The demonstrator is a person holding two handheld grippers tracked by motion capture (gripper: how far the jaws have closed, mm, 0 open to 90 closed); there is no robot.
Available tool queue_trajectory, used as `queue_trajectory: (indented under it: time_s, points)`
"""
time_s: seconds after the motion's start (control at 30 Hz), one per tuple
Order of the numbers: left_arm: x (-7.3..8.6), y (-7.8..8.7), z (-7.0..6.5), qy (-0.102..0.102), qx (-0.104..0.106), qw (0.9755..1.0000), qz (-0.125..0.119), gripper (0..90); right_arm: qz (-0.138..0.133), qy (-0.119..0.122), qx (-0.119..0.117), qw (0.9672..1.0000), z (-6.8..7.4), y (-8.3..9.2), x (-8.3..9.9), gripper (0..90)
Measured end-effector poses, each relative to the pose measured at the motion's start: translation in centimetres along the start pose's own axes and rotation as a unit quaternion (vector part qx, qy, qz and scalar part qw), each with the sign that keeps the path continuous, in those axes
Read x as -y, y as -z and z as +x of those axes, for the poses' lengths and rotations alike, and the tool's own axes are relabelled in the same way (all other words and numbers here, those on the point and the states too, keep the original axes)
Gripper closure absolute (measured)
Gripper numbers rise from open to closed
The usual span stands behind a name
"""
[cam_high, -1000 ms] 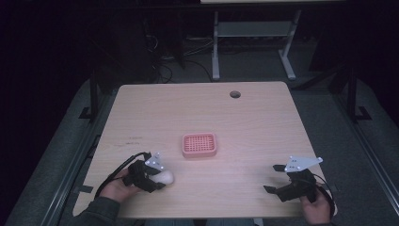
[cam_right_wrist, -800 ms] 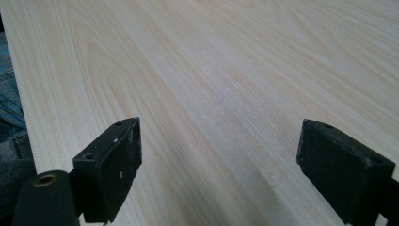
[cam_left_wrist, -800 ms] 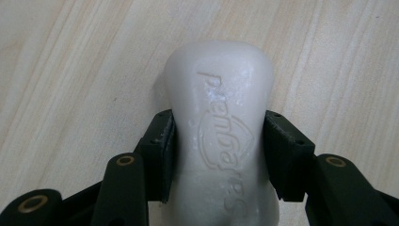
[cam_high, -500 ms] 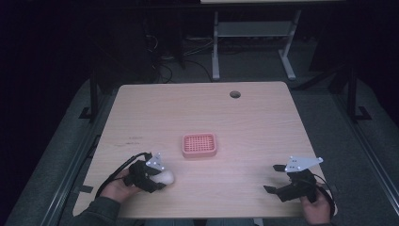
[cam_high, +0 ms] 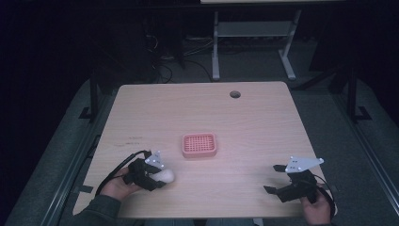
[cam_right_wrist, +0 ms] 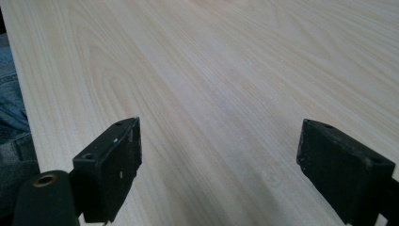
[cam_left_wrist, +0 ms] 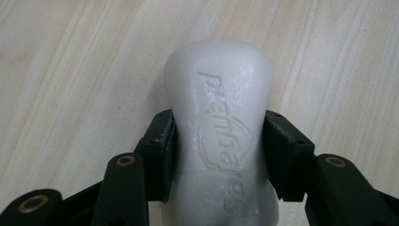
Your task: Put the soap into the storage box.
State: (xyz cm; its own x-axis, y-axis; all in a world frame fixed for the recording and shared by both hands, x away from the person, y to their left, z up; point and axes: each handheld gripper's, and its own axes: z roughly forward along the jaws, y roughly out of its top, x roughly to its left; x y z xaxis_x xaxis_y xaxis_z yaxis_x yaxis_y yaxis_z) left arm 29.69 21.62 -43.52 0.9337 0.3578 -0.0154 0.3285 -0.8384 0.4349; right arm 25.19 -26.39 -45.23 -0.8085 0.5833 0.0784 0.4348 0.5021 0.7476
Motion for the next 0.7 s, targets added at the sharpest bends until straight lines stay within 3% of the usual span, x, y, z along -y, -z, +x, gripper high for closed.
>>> queue_trajectory:
  time_s: [0.7]
  points:
    - [-2.5, 0.8, 0.9, -0.013, 0.014, 0.9998, -0.001, 49.4, -0.003, 0.0, -0.003, 1.0, 0.1, 0.0, -0.1, 14.2]
